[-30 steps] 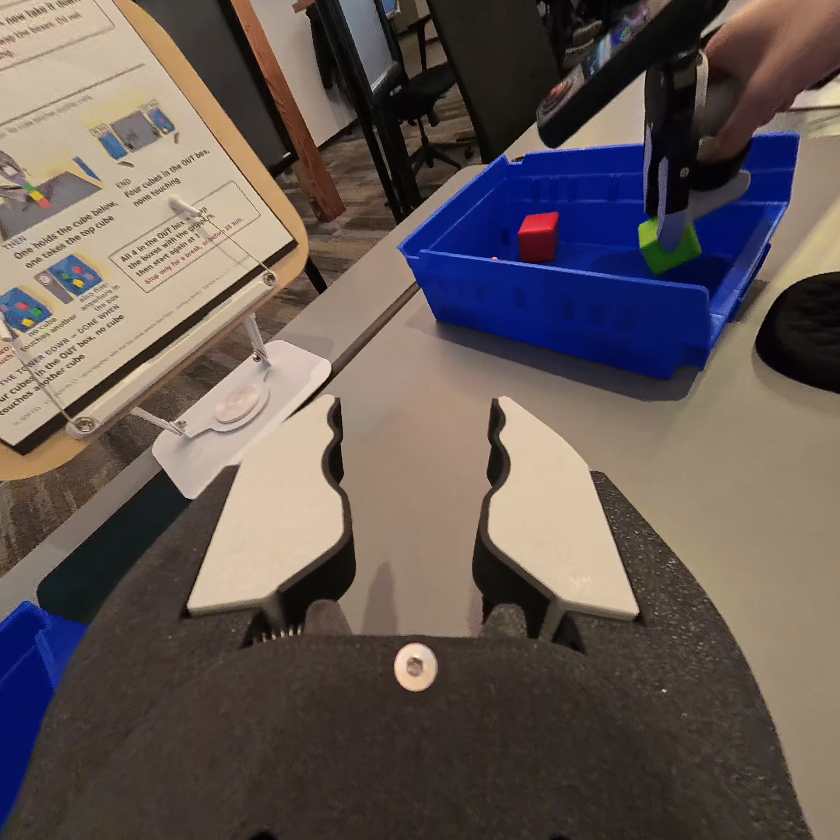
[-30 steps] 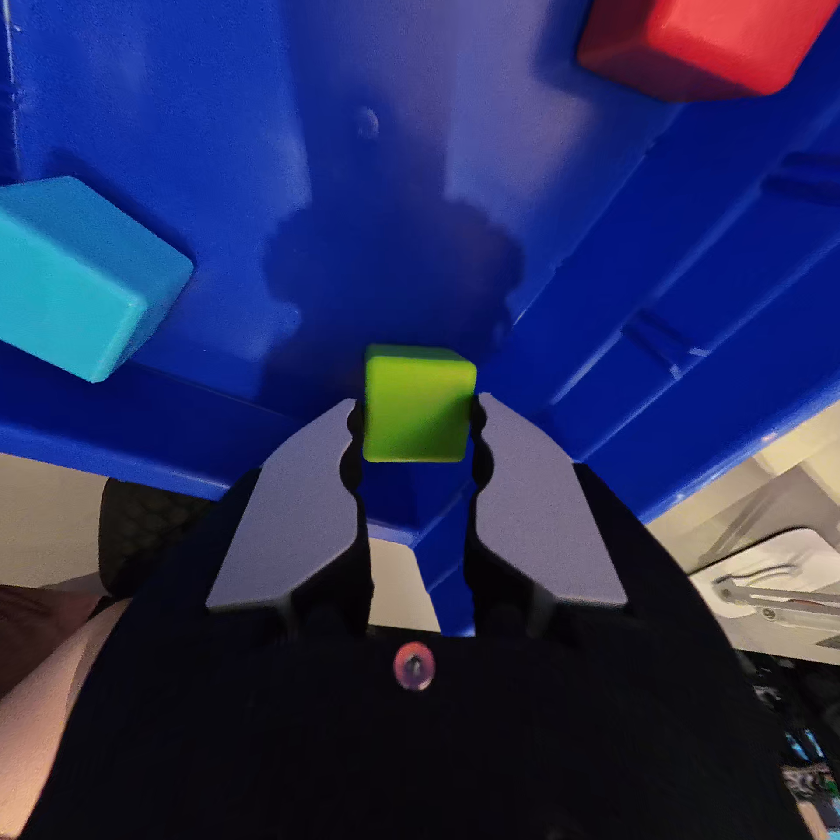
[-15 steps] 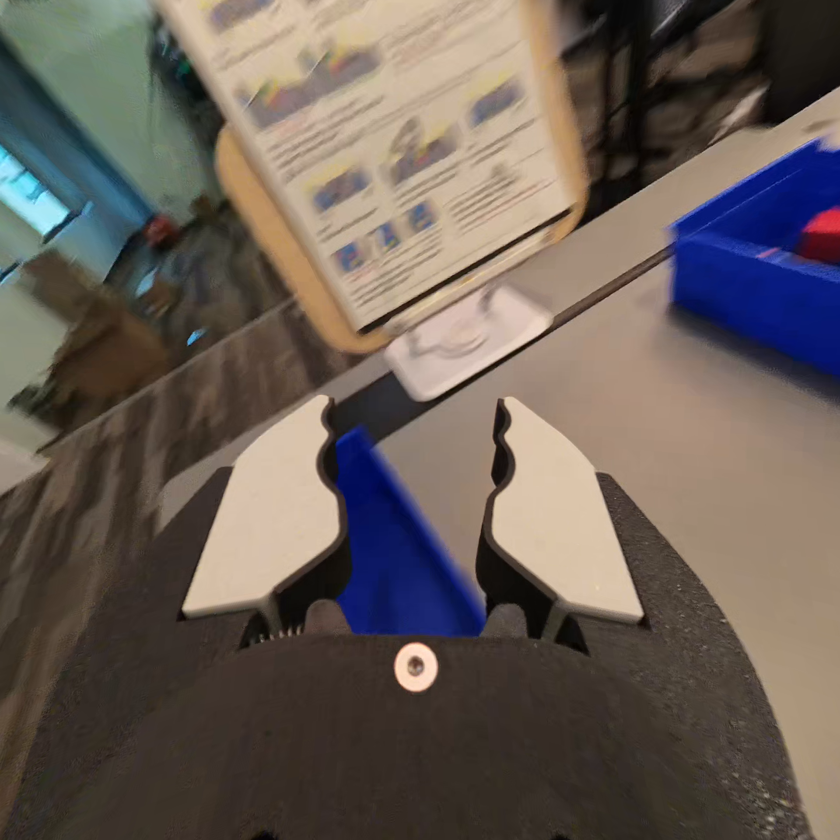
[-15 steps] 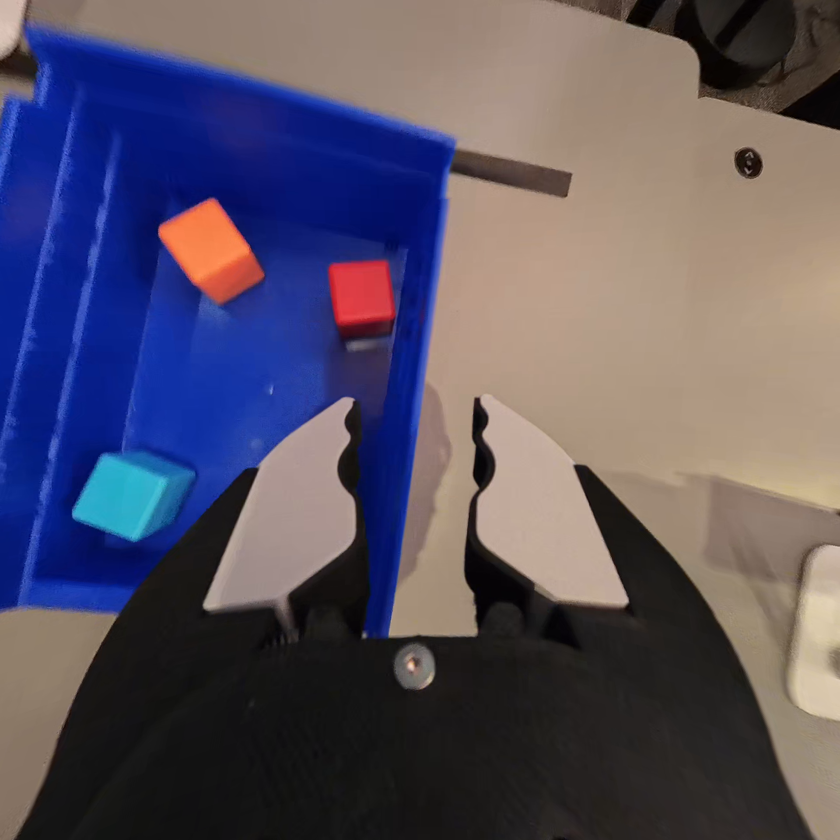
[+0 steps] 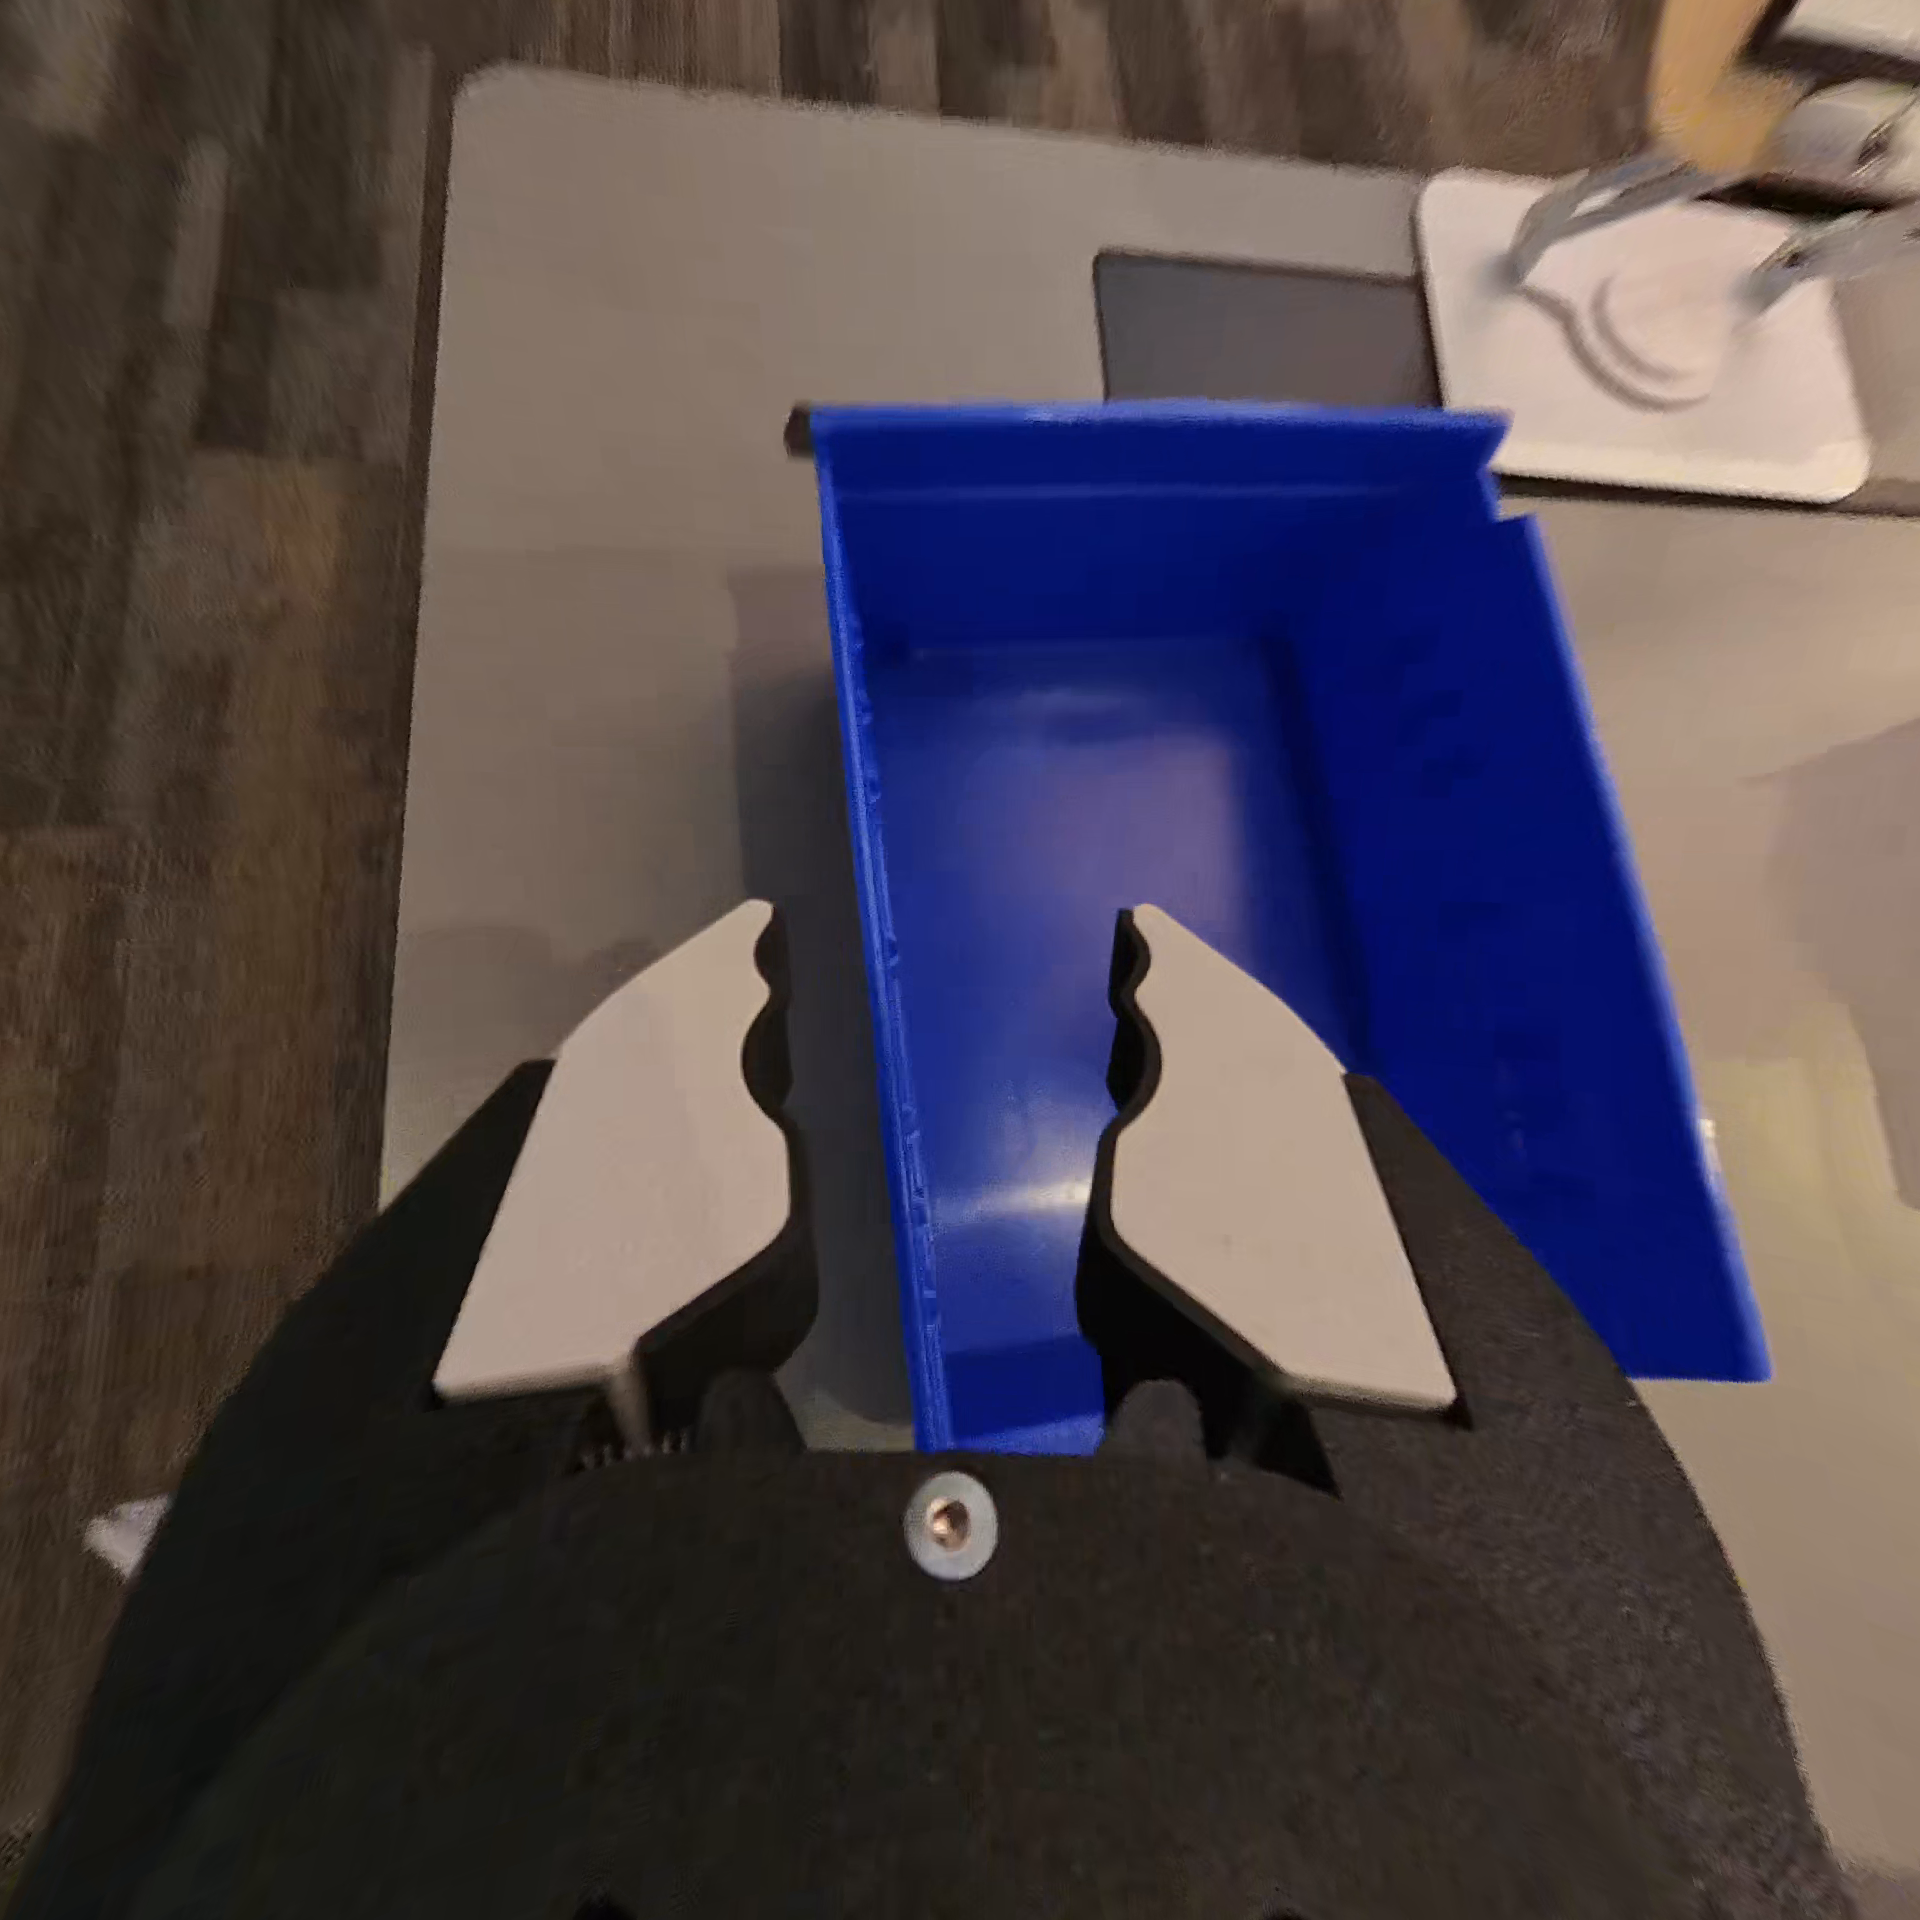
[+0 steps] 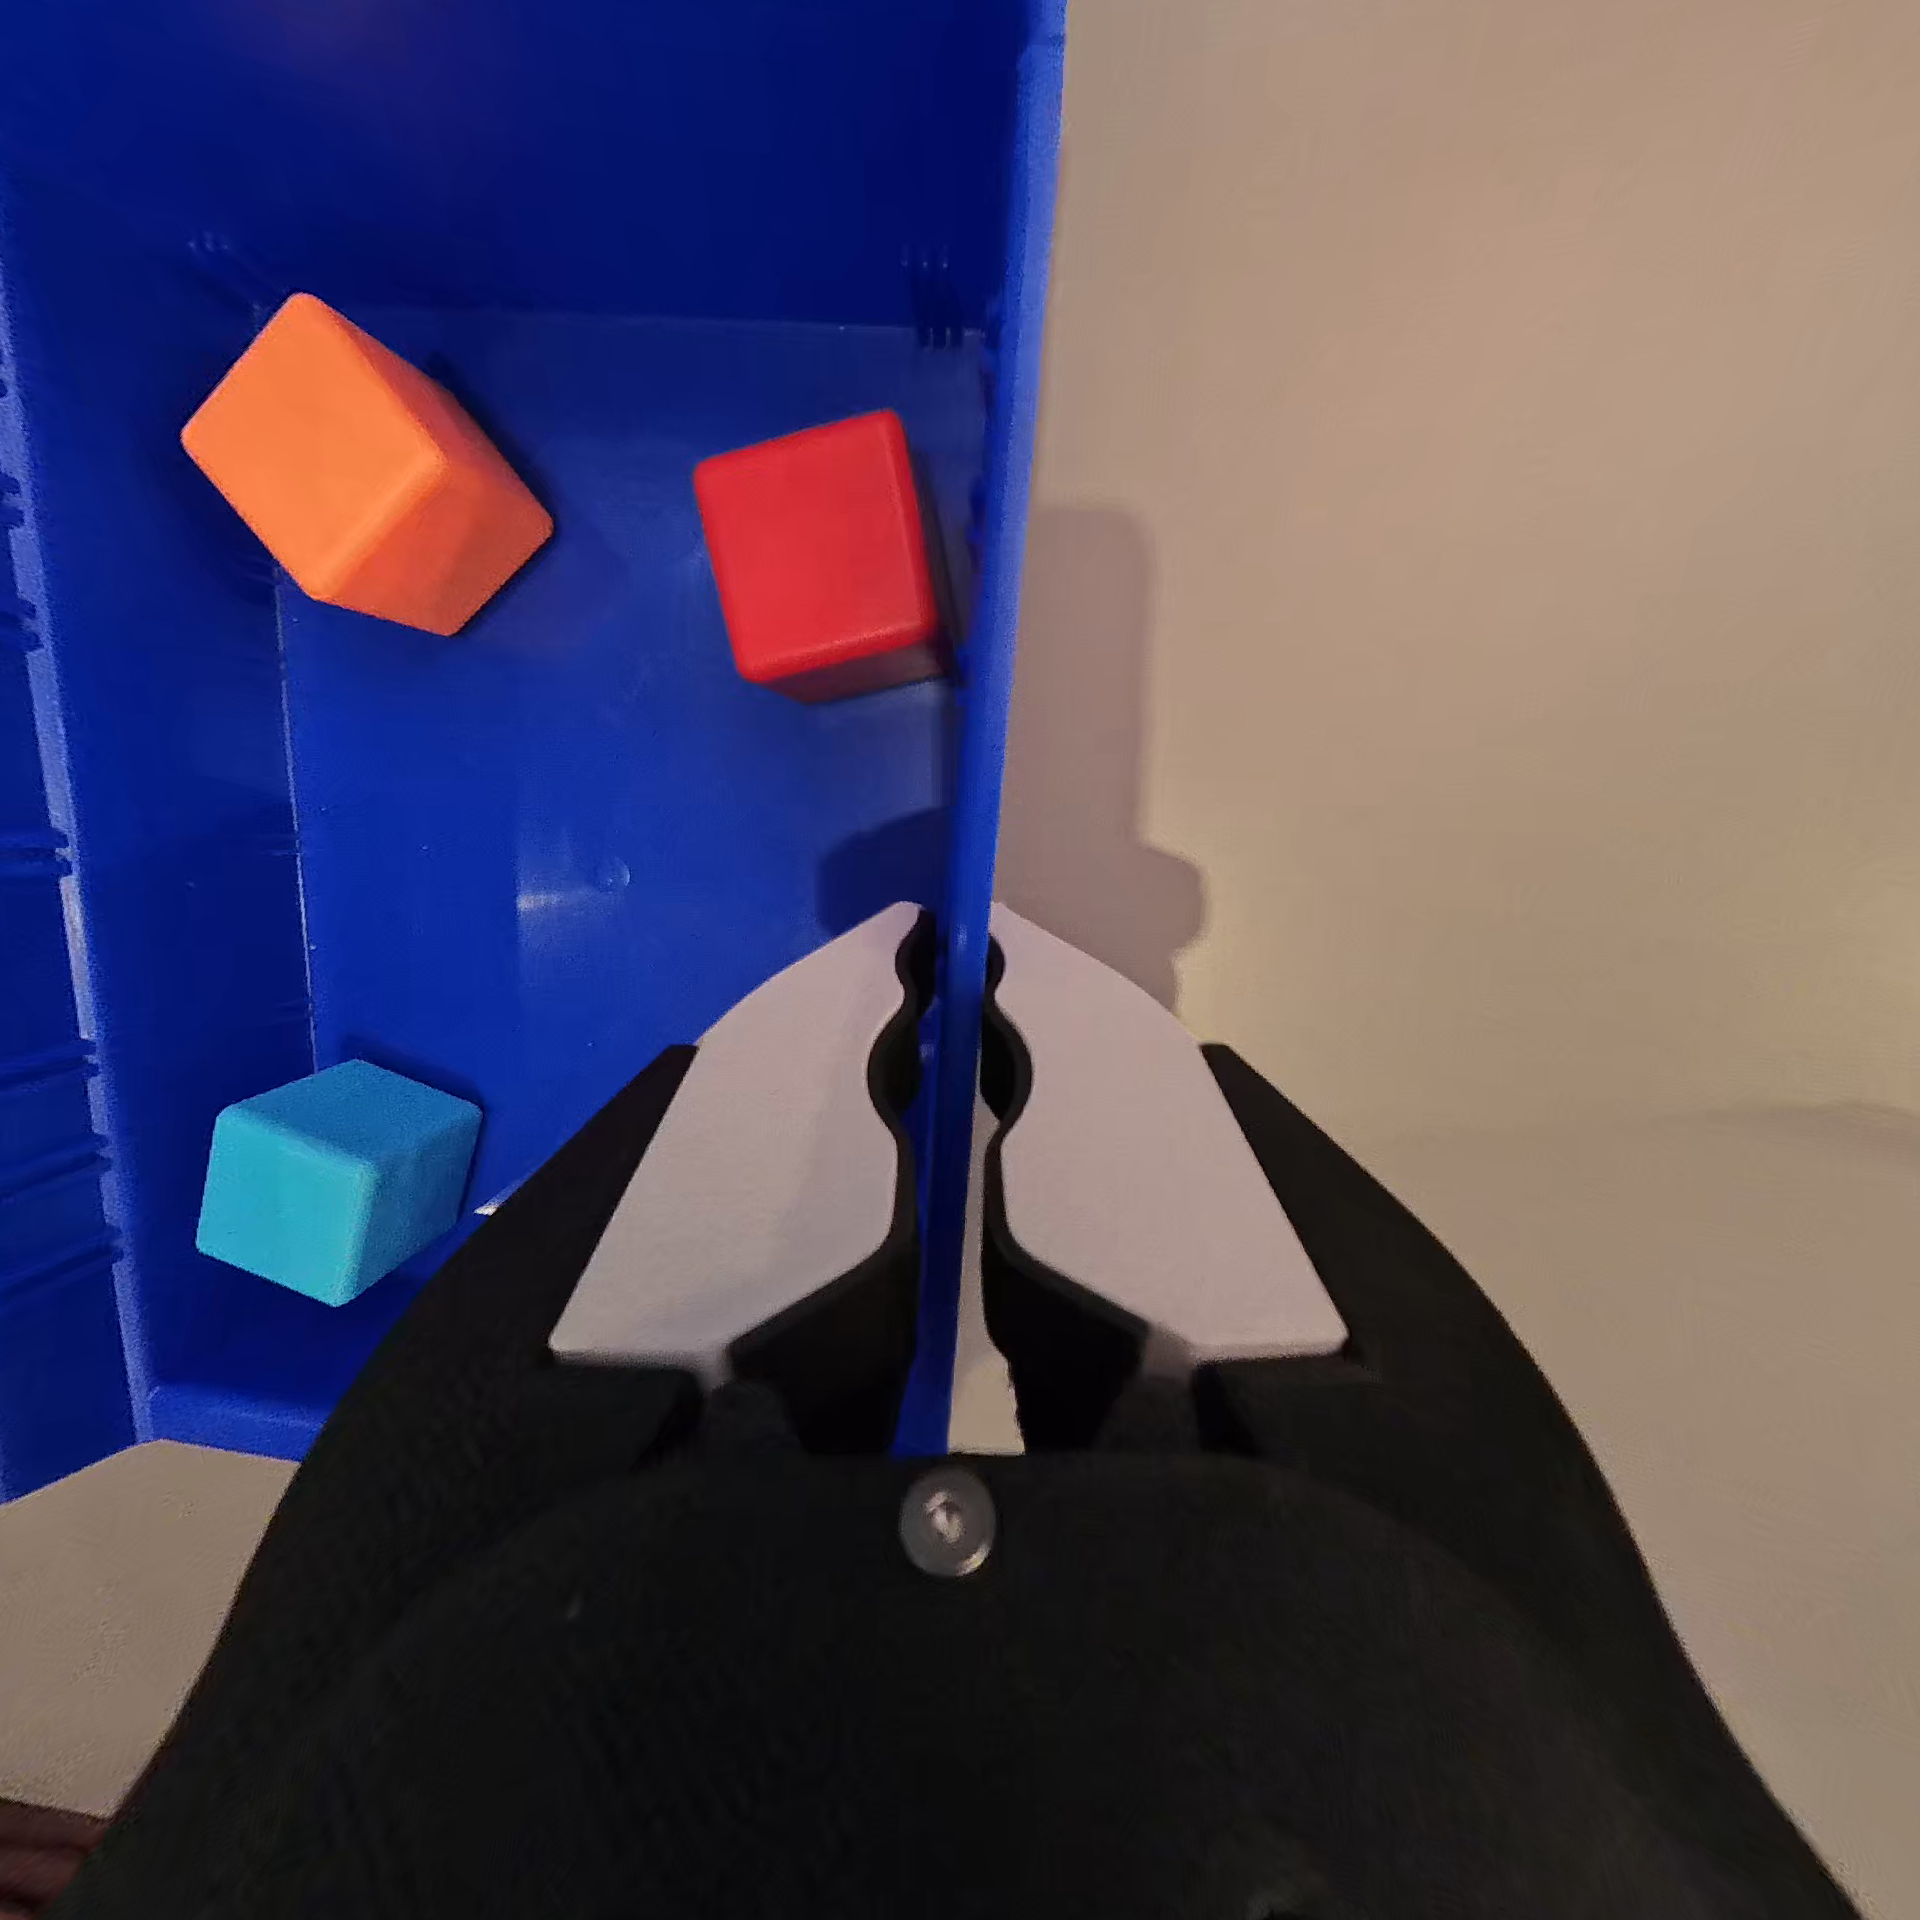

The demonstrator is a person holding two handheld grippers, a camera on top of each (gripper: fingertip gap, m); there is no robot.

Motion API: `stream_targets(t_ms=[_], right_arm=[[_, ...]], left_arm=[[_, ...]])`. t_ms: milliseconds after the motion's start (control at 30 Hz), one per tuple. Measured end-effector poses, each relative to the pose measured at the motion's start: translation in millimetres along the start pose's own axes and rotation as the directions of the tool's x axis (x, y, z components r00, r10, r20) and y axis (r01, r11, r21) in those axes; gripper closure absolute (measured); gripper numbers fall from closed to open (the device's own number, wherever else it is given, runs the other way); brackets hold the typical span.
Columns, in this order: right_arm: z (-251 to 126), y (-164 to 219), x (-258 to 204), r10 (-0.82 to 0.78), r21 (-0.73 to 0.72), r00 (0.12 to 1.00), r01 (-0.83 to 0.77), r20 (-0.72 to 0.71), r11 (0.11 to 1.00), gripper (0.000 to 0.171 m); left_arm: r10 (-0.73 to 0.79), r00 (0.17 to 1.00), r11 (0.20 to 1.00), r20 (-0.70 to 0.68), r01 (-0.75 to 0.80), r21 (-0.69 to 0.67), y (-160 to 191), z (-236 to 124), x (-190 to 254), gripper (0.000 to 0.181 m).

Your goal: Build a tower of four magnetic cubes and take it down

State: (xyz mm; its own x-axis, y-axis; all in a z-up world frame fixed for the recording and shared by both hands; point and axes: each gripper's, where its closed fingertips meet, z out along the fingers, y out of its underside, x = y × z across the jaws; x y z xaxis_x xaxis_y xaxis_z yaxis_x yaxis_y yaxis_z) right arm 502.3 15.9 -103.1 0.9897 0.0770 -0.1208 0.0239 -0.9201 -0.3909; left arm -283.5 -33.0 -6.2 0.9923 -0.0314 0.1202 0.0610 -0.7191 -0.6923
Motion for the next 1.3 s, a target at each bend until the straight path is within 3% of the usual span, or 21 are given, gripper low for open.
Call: stream_targets(t_ms=[133, 267, 400, 500, 633, 833, 1100, 1200, 1300], right_arm=[[0, 0, 0, 0.015, -0.003, 1.000, -0.015, -0.009, 1.000, 0.164], [-1, 3, -4, 0.015, -0.019, 1.000, -0.015, 0.002, 1.000, 0.163], [0, 7, -19, 0.006, -0.052, 0.999, -0.004, 0.036, 0.999, 0.163], [2, 8, -41, 0.058, -0.083, 0.992, -0.048, 0.115, 0.995, 0.162], [5, 9, -66, 0.001, -0.132, 0.998, 0.007, 0.067, 0.991, 0.163], [10, 14, -117, -0.103, -0.188, 0.994, 0.109, 0.044, 0.976, 0.162], [18, 15, -186, -0.241, -0.173, 0.966, 0.254, 0.093, 0.952, 0.161], [22, 11, -190, -0.288, -0.162, 0.956, 0.292, 0.048, 0.943, 0.157], [35, 13, -190, -0.334, -0.190, 0.942, 0.331, 0.015, 0.924, 0.146]], left_arm=[[0.034, 0.999, 0.995, 0.000, -0.034, -0.096, 13, 25, 0, 0.122], [0.065, 0.994, 0.965, 0.087, -0.040, -0.259, 38, 46, -13, 0.128], [0.131, 0.983, 0.922, 0.126, -0.075, -0.379, 59, 60, -22, 0.171], [0.132, 0.981, 0.912, 0.142, -0.064, -0.406, 63, 63, -24, 0.171], [0.166, 0.976, 0.894, 0.137, -0.090, -0.438, 65, 64, -11, 0.170], [0.281, 0.960, 0.848, 0.005, -0.246, -0.469, 64, 76, 56, 0.168], [0.375, 0.926, 0.817, -0.044, -0.353, -0.457, 69, 90, 146, 0.167], [0.412, 0.910, 0.800, -0.049, -0.387, -0.459, 73, 89, 164, 0.166], [0.508, 0.861, 0.763, 0.034, -0.432, -0.482, 73, 89, 162, 0.158]])
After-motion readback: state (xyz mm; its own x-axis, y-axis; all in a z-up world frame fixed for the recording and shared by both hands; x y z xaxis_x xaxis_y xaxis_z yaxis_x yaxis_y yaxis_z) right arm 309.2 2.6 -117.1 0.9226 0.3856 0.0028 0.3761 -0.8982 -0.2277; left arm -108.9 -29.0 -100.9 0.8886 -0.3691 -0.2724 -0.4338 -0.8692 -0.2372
